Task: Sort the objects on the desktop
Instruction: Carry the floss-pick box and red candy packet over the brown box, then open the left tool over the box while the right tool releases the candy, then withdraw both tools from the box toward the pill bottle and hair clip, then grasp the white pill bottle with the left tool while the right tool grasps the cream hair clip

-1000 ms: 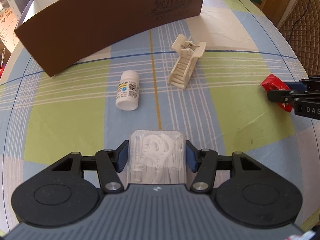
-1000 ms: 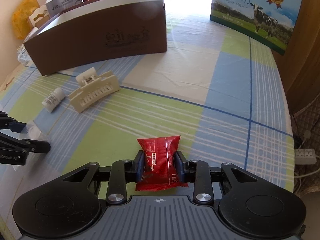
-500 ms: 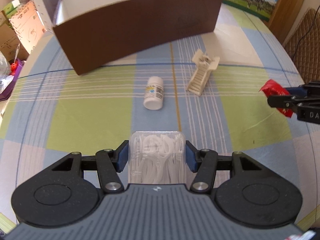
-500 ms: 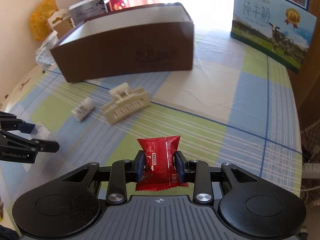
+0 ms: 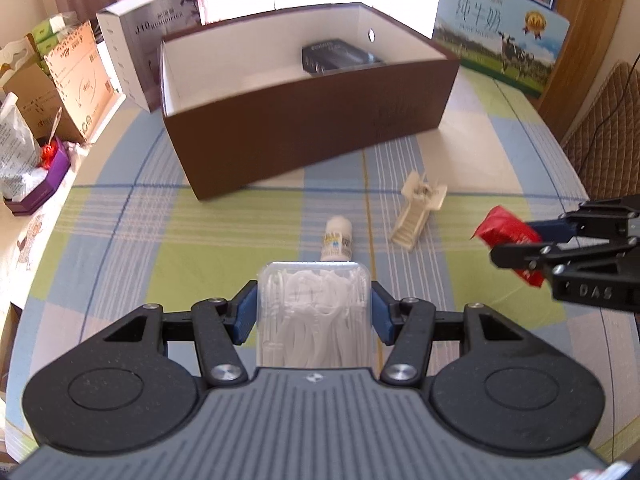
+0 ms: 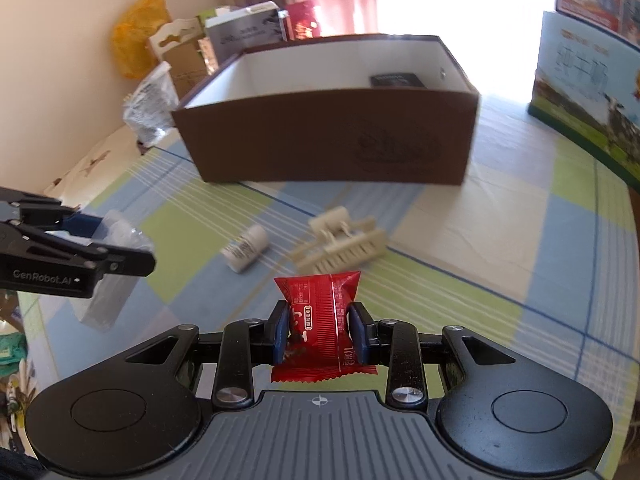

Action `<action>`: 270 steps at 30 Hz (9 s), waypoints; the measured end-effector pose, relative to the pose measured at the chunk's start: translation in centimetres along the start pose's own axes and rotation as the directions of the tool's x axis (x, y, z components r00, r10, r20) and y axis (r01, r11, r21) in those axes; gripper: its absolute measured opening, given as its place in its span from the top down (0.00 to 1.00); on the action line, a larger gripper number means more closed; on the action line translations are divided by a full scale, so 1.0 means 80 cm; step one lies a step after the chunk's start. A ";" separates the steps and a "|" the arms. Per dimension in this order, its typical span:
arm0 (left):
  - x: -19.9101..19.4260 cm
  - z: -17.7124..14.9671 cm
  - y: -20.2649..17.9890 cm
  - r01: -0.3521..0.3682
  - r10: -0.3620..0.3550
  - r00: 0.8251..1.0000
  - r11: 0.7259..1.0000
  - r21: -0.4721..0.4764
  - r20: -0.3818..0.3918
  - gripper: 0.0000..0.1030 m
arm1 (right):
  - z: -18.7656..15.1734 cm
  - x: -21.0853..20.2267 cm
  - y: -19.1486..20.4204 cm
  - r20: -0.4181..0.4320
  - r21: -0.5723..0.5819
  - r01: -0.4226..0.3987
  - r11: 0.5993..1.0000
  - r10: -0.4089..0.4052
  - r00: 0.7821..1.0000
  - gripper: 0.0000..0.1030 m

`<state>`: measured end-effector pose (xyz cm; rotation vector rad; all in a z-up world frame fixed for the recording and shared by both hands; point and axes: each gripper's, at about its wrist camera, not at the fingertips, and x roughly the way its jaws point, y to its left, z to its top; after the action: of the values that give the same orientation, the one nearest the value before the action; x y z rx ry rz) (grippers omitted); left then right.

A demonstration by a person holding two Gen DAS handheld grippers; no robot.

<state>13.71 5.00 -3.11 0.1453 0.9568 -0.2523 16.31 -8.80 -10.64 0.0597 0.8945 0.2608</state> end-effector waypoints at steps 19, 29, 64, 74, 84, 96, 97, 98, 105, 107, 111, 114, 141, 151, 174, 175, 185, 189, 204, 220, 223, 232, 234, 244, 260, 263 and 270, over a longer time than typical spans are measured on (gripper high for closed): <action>-0.012 0.112 0.036 -0.018 0.015 0.984 1.000 0.011 0.178 0.49 | 0.122 0.018 0.009 0.129 -0.033 -0.060 0.998 0.064 0.990 0.71; 0.033 0.206 0.055 0.003 -0.005 0.980 1.000 0.010 0.199 0.49 | 0.212 0.055 -0.009 0.172 -0.027 -0.053 0.998 0.057 0.983 0.71; 0.276 0.335 0.103 0.011 -0.014 0.998 0.998 -0.059 -0.056 0.49 | 0.321 0.251 -0.089 -0.054 -0.016 -0.014 1.000 0.013 0.998 0.71; 0.282 0.345 0.110 -0.013 0.009 0.999 0.996 -0.087 -0.042 0.36 | 0.329 0.264 -0.089 -0.058 -0.024 -0.002 1.000 0.001 0.998 0.71; 0.270 0.350 0.115 -0.051 0.050 0.999 0.996 -0.071 -0.014 0.30 | 0.333 0.269 -0.087 -0.050 -0.032 0.006 0.999 -0.007 0.999 0.71; 0.238 0.344 0.124 -0.065 0.066 0.998 0.994 -0.086 0.009 0.15 | 0.323 0.239 -0.084 0.014 -0.046 -0.016 0.999 0.017 1.000 0.39; 0.234 0.342 0.125 -0.065 0.066 0.998 0.994 -0.087 0.010 0.14 | 0.322 0.235 -0.085 0.020 -0.044 -0.018 0.999 0.019 1.000 0.37; 0.230 0.341 0.125 -0.067 0.068 0.998 0.994 -0.089 0.011 0.14 | 0.321 0.232 -0.085 0.023 -0.041 -0.018 0.999 0.019 1.000 0.35; 0.195 0.326 0.124 -0.070 0.076 0.996 0.991 -0.115 0.041 0.06 | 0.307 0.194 -0.085 0.085 -0.015 -0.027 1.000 0.029 0.996 0.06; 0.184 0.321 0.122 -0.075 0.080 0.996 0.991 -0.114 0.048 0.06 | 0.301 0.182 -0.084 0.099 -0.004 -0.031 1.000 0.031 0.995 0.03; 0.163 0.310 0.117 -0.072 0.080 0.995 0.990 -0.119 0.062 0.06 | 0.291 0.163 -0.080 0.119 0.010 -0.029 1.000 0.028 0.993 0.02; 0.148 0.302 0.112 -0.062 0.071 0.995 0.990 -0.130 0.066 0.06 | 0.283 0.150 -0.077 0.125 0.032 -0.028 0.999 0.024 0.992 0.02; 0.011 0.190 0.065 -0.059 0.077 0.991 0.985 -0.164 0.108 0.06 | 0.202 0.011 -0.039 0.232 0.107 -0.049 0.993 0.023 0.973 0.02; -0.015 0.150 0.039 -0.059 0.073 0.993 0.987 -0.146 0.095 0.06 | 0.159 -0.020 -0.029 0.221 0.124 -0.067 0.990 0.038 0.975 0.02; -0.029 0.084 -0.004 -0.050 0.053 0.998 0.993 -0.108 0.024 0.06 | 0.086 -0.046 0.001 0.144 0.081 -0.064 0.995 0.052 0.988 0.02; -0.028 0.082 -0.004 -0.050 0.052 0.998 0.993 -0.109 0.019 0.06 | 0.083 -0.046 0.002 0.139 0.081 -0.065 0.995 0.053 0.989 0.02; -0.021 0.061 -0.009 -0.056 0.054 0.998 0.993 -0.108 -0.019 0.06 | 0.060 -0.040 0.010 0.093 0.084 -0.077 0.994 0.069 0.993 0.02; -0.018 0.056 -0.010 -0.053 0.050 0.998 0.993 -0.103 -0.031 0.06 | 0.053 -0.038 0.010 0.080 0.094 -0.075 0.993 0.068 0.995 0.02; 0.007 0.031 -0.009 -0.043 0.032 0.994 0.994 -0.105 -0.104 0.06 | 0.023 -0.023 0.008 -0.002 0.145 -0.035 0.989 0.036 0.999 0.02; 0.036 0.016 -0.001 -0.032 0.016 0.988 0.994 -0.101 -0.151 0.06 | 0.013 -0.001 0.012 -0.057 0.155 -0.015 0.988 0.025 0.998 0.02; 0.041 0.017 0.002 -0.031 0.015 0.988 0.994 -0.102 -0.154 0.06 | 0.012 0.003 0.013 -0.063 0.156 -0.013 0.988 0.023 0.998 0.02; 0.055 0.017 0.009 -0.041 0.028 0.989 0.996 -0.084 -0.145 0.06 | 0.015 0.016 0.009 -0.044 0.197 0.046 0.979 -0.038 0.998 0.02; 0.061 0.018 0.009 -0.042 0.030 0.989 0.996 -0.079 -0.144 0.06 | 0.015 0.021 0.009 -0.030 0.216 0.066 0.974 -0.061 0.998 0.02; 0.098 0.028 0.010 -0.043 0.036 0.988 0.998 -0.038 -0.152 0.08 | 0.026 0.048 -0.002 -0.021 0.265 0.116 0.957 -0.114 0.993 0.02; 0.148 0.049 -0.009 0.025 -0.010 0.986 0.995 0.092 -0.166 0.51 | 0.034 0.067 -0.023 -0.034 0.324 0.130 0.937 -0.126 0.991 0.02; 0.153 0.050 -0.010 0.041 -0.023 0.985 0.994 0.104 -0.169 0.66 | 0.038 0.071 -0.024 -0.035 0.322 0.133 0.937 -0.129 0.991 0.02; 0.154 0.051 0.005 0.013 -0.003 0.988 0.998 0.065 -0.154 0.78 | 0.045 0.080 -0.017 -0.037 0.291 0.135 0.947 -0.130 0.991 0.02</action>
<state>23.80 2.63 -10.94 0.2237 1.1027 -0.2828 23.19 -8.34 -13.52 0.2722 0.9450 0.0013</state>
